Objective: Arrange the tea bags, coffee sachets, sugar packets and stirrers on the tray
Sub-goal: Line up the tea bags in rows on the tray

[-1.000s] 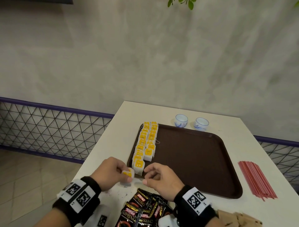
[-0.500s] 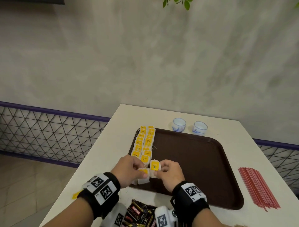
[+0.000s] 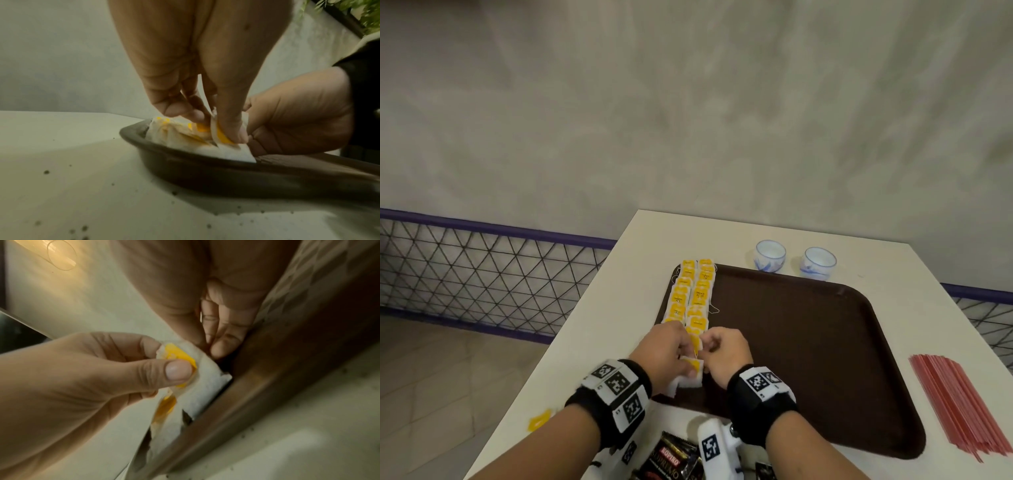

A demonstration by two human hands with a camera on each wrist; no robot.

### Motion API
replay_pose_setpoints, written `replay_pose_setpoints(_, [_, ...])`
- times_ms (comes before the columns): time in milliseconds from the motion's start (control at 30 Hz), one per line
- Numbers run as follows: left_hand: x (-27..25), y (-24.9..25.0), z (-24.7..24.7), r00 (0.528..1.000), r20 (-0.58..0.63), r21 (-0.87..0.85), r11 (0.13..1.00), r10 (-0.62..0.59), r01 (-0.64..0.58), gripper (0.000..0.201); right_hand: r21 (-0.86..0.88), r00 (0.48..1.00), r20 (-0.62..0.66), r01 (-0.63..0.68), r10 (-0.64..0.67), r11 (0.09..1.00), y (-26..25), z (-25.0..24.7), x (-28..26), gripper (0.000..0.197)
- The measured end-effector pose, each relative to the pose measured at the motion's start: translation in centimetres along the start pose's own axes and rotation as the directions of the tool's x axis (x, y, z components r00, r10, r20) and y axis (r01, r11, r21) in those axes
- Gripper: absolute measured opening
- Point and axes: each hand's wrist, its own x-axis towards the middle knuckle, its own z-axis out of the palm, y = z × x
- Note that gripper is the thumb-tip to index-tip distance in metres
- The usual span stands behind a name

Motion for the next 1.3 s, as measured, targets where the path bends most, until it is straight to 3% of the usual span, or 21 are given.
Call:
replay_pose_setpoints(67, [0.3,-0.1,0.1,0.999,-0.032,0.057,0.998,0.035,-0.033,0.022,-0.011,1.000,-0.027,0.005,-0.005,1.000,-0.3,-0.3,0.1,0.031])
replay_pose_setpoints(167, [0.3,-0.5,0.1,0.995,-0.084,0.106,0.994,0.051,-0.042,0.041,-0.030,0.999,-0.039,0.003,-0.004,1.000,-0.3,-0.7,0.0,0.029])
replay_pose_setpoints(300, [-0.3,-0.7,-0.5,0.998,-0.060,0.206,0.979,0.018,-0.005,0.054,-0.027,1.000,-0.008,-0.028,0.028,0.999,0.0,-1.3,-0.3,0.027])
replay_pose_setpoints(400, [-0.3,-0.4,-0.6,1.000,-0.003,0.304,0.953,-0.007,0.008,0.050,-0.038,0.999,0.026,-0.036,0.037,0.999,-0.2,-1.7,-0.5,0.027])
replay_pose_setpoints(533, [0.2,-0.1,-0.2,0.999,-0.018,0.350,0.936,-0.042,0.046,0.039,-0.041,0.995,0.093,-0.041,0.045,0.998,-0.9,-1.9,-1.0,0.029])
replay_pose_setpoints(600, [0.5,-0.1,-0.1,0.998,-0.035,0.333,0.941,-0.051,0.060,0.045,-0.059,0.990,0.135,-0.025,0.033,0.998,-1.2,-2.2,-1.3,0.025])
replay_pose_setpoints(700, [0.5,0.0,-0.3,0.998,-0.057,0.295,0.954,-0.028,0.044,0.057,-0.119,0.982,0.189,0.003,0.019,0.993,-1.3,-2.3,-1.5,0.033])
replay_pose_setpoints(833, [0.2,-0.1,-0.7,0.999,-0.039,0.293,0.956,0.009,0.003,0.059,-0.202,0.984,0.177,0.045,-0.009,0.978,-1.3,-2.1,-1.3,0.034])
replay_pose_setpoints(967, [0.4,-0.7,-0.6,0.999,0.042,0.407,0.913,0.012,-0.028,0.058,-0.267,0.982,0.189,0.065,-0.014,0.962,-1.4,-1.6,-1.3,0.024])
replay_pose_setpoints(1100, [0.9,-0.8,-0.1,0.999,0.036,0.421,0.906,0.018,-0.032,0.058,-0.308,0.989,0.145,0.023,0.023,0.951,-1.5,-0.9,-1.1,0.014])
replay_pose_setpoints(1300, [1.7,-0.5,-0.4,0.998,0.026,0.419,0.906,0.050,-0.057,0.057,-0.336,0.993,0.099,-0.024,0.061,0.941,-1.6,-0.5,0.0,0.015])
